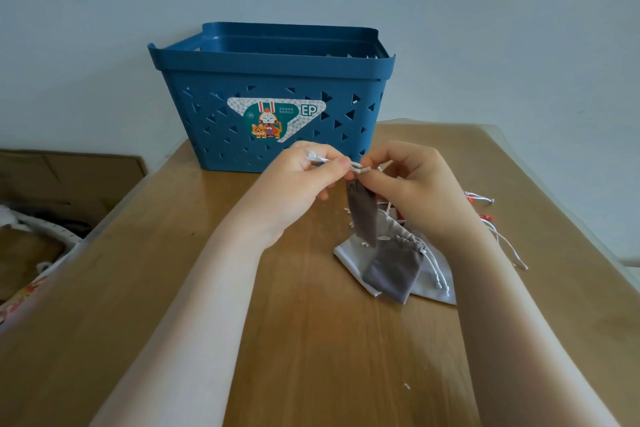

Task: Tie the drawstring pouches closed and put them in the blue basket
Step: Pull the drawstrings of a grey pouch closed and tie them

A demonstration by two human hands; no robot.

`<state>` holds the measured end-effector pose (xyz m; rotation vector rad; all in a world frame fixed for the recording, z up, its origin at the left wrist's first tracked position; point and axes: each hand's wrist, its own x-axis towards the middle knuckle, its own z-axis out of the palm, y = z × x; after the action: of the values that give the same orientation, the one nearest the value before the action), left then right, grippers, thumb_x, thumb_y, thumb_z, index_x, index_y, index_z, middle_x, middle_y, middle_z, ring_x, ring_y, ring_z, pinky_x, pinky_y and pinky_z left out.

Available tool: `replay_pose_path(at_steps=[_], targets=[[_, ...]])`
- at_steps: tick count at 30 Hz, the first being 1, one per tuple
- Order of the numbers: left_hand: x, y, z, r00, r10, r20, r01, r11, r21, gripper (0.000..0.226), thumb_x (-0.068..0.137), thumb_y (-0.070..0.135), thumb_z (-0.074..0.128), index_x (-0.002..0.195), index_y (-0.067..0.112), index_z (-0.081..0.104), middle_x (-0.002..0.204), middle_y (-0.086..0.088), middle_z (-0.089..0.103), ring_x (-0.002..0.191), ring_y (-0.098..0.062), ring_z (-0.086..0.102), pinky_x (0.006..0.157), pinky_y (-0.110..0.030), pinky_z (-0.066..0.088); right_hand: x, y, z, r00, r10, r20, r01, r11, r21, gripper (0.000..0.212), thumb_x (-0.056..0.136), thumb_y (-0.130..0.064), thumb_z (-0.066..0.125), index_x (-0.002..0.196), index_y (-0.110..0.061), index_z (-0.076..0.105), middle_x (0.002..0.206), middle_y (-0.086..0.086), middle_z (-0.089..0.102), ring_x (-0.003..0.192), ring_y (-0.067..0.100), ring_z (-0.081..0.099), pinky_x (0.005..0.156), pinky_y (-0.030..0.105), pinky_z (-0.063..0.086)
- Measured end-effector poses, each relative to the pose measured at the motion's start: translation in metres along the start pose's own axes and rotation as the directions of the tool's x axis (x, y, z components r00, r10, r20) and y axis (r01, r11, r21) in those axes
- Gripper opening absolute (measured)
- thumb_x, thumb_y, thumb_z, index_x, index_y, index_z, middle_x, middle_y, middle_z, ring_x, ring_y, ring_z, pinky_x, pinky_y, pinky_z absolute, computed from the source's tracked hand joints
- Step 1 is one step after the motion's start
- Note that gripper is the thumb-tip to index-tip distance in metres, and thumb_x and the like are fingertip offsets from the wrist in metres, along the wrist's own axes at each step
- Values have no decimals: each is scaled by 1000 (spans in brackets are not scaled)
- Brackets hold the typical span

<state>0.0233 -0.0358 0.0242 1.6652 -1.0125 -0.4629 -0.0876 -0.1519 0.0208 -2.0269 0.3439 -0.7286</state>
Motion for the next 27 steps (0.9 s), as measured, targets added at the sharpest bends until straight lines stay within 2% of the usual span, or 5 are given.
replay_pose_path(at_steps=[5, 10, 18, 23, 27], targets=[[1, -2, -3, 989, 99, -110, -84, 988, 134, 10, 86, 25, 65, 81, 32, 71, 100, 9, 51, 94, 0, 51, 79, -9, 37, -2, -5, -1, 998, 45, 32, -49, 991, 121, 11, 84, -10, 64, 75, -6, 63, 55, -11, 57, 52, 6, 49, 54, 17, 41], [6, -8, 2, 894, 388, -224, -263, 859, 439, 12, 82, 18, 68, 91, 19, 76, 92, 1, 56, 83, -6, 52, 70, -4, 35, -3, -8, 6, 997, 56, 54, -59, 996, 67, 14, 85, -9, 62, 71, -9, 64, 52, -10, 52, 47, 2, 41, 49, 11, 34], [8, -7, 15, 783, 559, -273, -415, 796, 440, 22, 80, 16, 64, 99, 11, 74, 83, -5, 69, 78, -7, 56, 65, -4, 37, 0, -6, 6, 994, 88, -65, -73, 975, 209, 26, 90, -7, 57, 114, -18, 60, 62, -3, 59, 47, 2, 47, 50, 11, 38], [6, -5, 12, 779, 569, -263, -458, 804, 380, 27, 81, 17, 63, 105, 8, 71, 86, -5, 68, 83, -9, 57, 68, -10, 42, -1, -10, 7, 988, 0, -152, 29, 982, 187, 14, 91, -5, 55, 85, -11, 67, 53, -15, 58, 46, -2, 49, 48, 8, 37], [4, -2, 12, 799, 530, -285, -440, 838, 324, 30, 83, 20, 60, 110, 8, 68, 86, 0, 64, 83, -11, 56, 69, -14, 43, -1, -10, 7, 984, -44, -172, 64, 992, 113, 12, 89, -6, 58, 82, -10, 68, 65, 3, 64, 55, 1, 52, 55, 15, 43]])
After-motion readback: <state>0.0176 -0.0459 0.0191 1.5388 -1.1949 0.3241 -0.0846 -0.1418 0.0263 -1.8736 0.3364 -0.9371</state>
